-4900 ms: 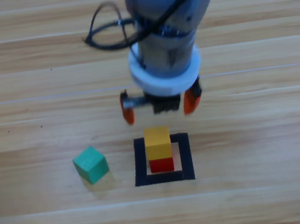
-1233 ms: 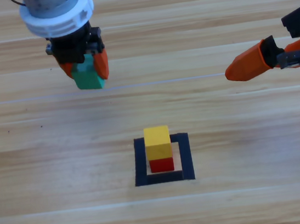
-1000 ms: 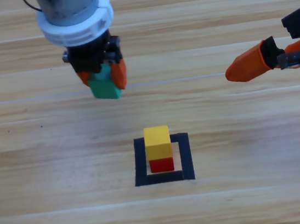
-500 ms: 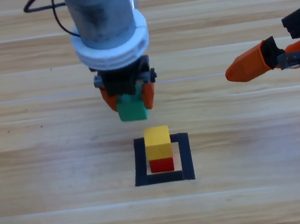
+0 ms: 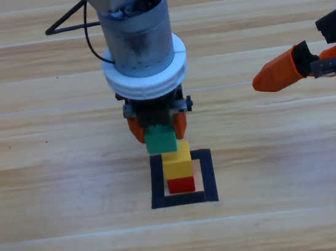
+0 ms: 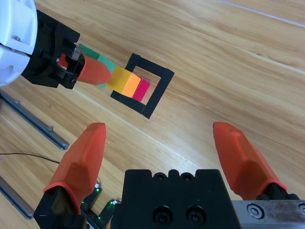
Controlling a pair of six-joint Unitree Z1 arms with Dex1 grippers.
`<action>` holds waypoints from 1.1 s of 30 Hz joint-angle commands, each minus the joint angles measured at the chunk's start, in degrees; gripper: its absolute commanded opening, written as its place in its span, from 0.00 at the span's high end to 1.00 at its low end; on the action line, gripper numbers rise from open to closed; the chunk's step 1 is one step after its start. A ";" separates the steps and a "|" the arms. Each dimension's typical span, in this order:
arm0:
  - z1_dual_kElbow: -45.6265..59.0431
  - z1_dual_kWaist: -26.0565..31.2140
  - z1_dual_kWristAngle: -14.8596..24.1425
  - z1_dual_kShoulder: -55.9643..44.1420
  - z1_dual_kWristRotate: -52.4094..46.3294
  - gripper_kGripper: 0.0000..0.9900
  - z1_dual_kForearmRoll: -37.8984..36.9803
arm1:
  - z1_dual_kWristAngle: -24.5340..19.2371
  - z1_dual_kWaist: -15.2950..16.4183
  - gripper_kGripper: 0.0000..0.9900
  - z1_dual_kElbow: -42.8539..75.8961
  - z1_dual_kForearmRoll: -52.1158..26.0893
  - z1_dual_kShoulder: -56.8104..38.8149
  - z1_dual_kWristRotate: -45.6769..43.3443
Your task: Stack the blocks in the rectangular block: red at the bottom, yellow in the middle, green on top
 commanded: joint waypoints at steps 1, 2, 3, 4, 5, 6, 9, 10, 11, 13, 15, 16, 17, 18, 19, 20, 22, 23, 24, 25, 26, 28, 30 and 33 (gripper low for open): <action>-1.61 -1.46 1.04 3.06 -0.42 1.00 0.61 | 1.09 -1.58 0.00 1.87 -0.52 1.37 -0.04; -1.87 -1.46 1.13 3.15 -0.42 1.00 0.52 | 1.09 -1.58 0.00 1.87 -0.52 1.37 -0.04; -2.13 -1.55 1.21 3.15 -0.42 1.00 0.52 | 1.00 -1.58 0.00 1.87 -0.52 1.37 -0.04; -2.40 -1.64 1.30 3.33 -0.42 1.00 0.52 | 1.09 -1.58 0.00 1.87 -0.52 1.37 -0.04; -2.75 -1.73 1.30 3.50 -0.42 1.00 0.52 | 1.09 -1.58 0.00 1.87 -0.52 1.37 -0.04; -2.84 -1.81 1.30 3.68 -0.42 1.00 0.52 | 1.00 -1.58 0.00 1.87 -0.52 1.37 -0.04; -3.19 -2.08 1.30 4.38 -0.42 1.00 0.52 | 1.00 -1.58 0.00 1.96 -0.52 1.37 -0.04; -3.37 -2.17 1.39 4.65 -0.42 1.00 0.52 | 1.00 -1.58 0.00 1.96 -0.52 1.37 -0.04; -3.45 -2.34 1.48 4.82 -0.42 1.00 0.52 | 1.00 -1.58 0.00 1.96 -0.52 1.37 -0.04; -3.89 -2.52 1.48 5.44 -0.33 1.00 0.52 | 1.09 -1.58 0.00 1.96 -0.52 1.37 -0.04; -3.98 -2.61 1.57 5.70 -0.33 1.00 0.52 | 1.09 -1.58 0.00 1.87 -0.52 1.37 -0.04; -3.98 -2.69 1.65 5.79 -0.33 1.00 0.52 | 1.09 -1.58 0.00 1.87 -0.52 1.46 -0.04; -3.98 -2.69 1.65 5.79 -0.33 1.00 0.52 | 1.09 -1.58 0.00 1.87 -0.52 1.46 -0.04; -3.98 -2.69 1.74 5.88 -0.33 1.00 0.52 | 1.09 -1.58 0.00 1.87 -0.52 1.55 -0.04; -3.98 -2.69 1.74 5.88 -0.24 1.00 0.52 | 1.09 -1.58 0.00 1.87 -0.52 1.55 -0.04; -3.98 -2.69 1.74 5.79 -0.24 1.00 0.52 | 1.09 -1.58 0.00 1.87 -0.52 1.55 -0.04; -3.98 -2.69 1.74 5.88 -0.15 1.00 0.52 | 1.09 -1.58 0.00 1.87 -0.52 1.64 -0.04; -3.98 -2.69 1.74 5.88 -0.15 1.00 0.52 | 1.09 -1.58 0.00 1.87 -0.52 1.64 -0.04; -3.98 -2.69 1.74 5.88 -0.24 1.00 0.52 | 1.09 -1.58 0.00 1.87 -0.52 1.64 -0.04; -3.98 -2.69 1.74 5.88 -0.24 1.00 0.52 | 1.09 -1.58 0.00 1.87 -0.52 1.64 -0.04; -3.89 -2.69 1.83 5.96 -0.24 1.00 0.52 | 1.09 -1.58 0.00 1.87 -0.52 1.73 -0.04; -3.80 -2.69 1.92 5.96 -0.24 1.00 0.52 | 1.09 -1.58 0.00 1.87 -0.52 1.73 -0.04; -3.72 -2.61 2.01 5.96 -0.24 1.00 0.52 | 1.18 -1.58 0.00 1.87 -0.52 1.81 -0.04; -3.54 -2.61 2.09 6.14 -0.24 1.00 0.52 | 1.26 -1.58 0.00 1.87 -0.52 1.81 -0.04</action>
